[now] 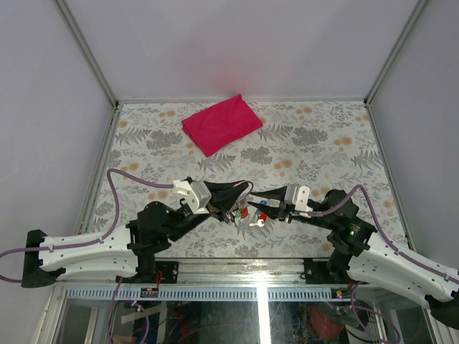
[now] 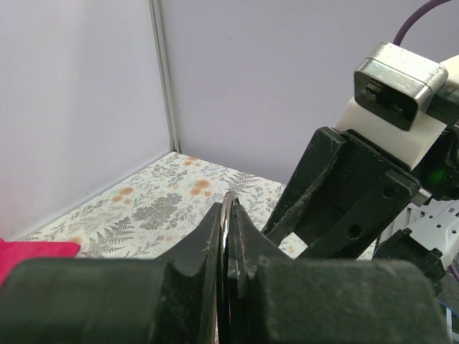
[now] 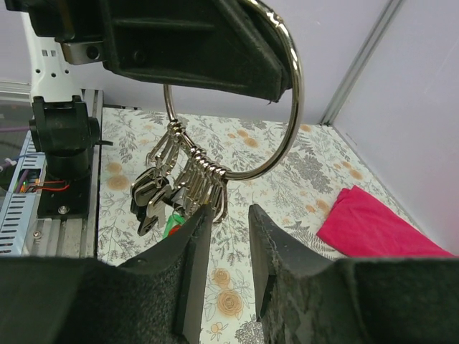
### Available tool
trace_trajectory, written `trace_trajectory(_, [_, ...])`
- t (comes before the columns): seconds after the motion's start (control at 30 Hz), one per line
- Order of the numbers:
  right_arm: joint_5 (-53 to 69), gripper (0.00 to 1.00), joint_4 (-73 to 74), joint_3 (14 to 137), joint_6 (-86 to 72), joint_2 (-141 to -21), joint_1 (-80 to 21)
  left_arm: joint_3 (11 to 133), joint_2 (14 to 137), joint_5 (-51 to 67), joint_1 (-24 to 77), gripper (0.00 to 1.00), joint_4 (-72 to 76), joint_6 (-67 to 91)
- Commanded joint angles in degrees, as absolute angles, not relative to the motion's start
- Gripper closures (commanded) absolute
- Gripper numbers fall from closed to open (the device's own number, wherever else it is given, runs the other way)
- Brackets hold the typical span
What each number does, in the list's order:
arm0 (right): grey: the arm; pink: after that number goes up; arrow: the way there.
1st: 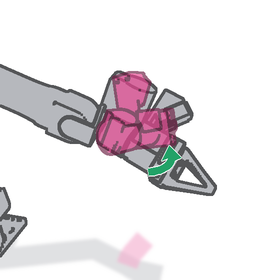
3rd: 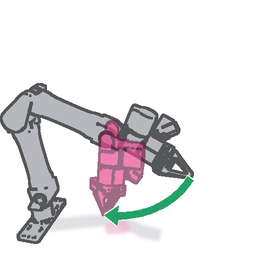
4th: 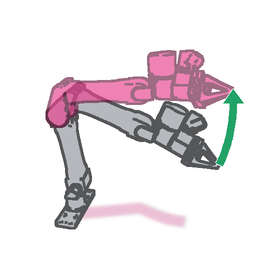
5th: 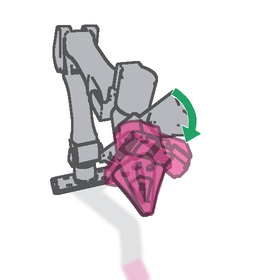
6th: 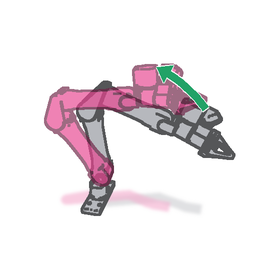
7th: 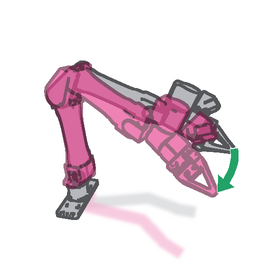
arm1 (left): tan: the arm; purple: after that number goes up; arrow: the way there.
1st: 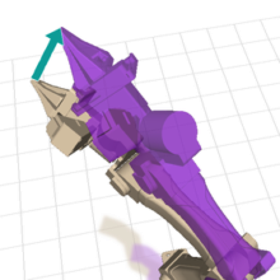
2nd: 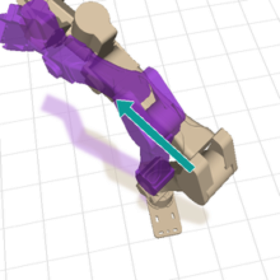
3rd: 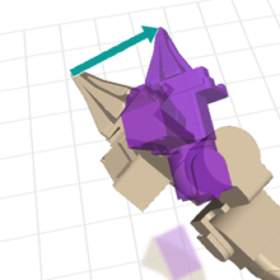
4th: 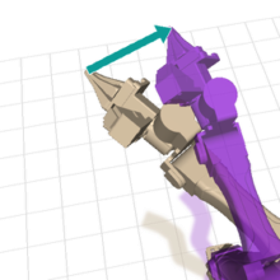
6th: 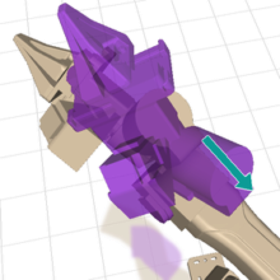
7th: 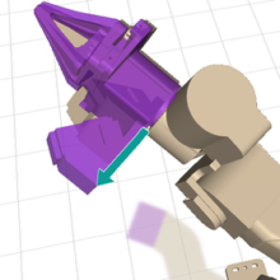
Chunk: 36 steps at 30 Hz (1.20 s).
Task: Put the keys on the keyring
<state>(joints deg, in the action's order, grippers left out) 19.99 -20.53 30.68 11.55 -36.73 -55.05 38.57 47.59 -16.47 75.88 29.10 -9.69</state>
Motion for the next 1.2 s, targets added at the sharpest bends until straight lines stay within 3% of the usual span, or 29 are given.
trace_trajectory(0.0, [21.96,0.66,-24.90,31.76,12.48,-36.09,-54.85,41.10,46.67,-16.18,76.28,1.00,32.06,-8.91])
trace_trajectory(0.57, [24.08,0.66,-25.31,32.16,11.87,-39.16,-54.90,41.08,46.43,-16.19,76.30,1.00,32.17,-8.68])
trace_trajectory(0.83, [22.59,0.87,-24.60,32.87,11.97,-39.06,-54.95,40.87,46.02,-16.25,76.29,1.00,32.10,-8.58])
trace_trajectory(1.17, [21.35,1.00,-17.87,36.22,11.48,-38.23,-54.85,40.63,45.73,-16.44,76.23,1.00,31.74,-8.55])
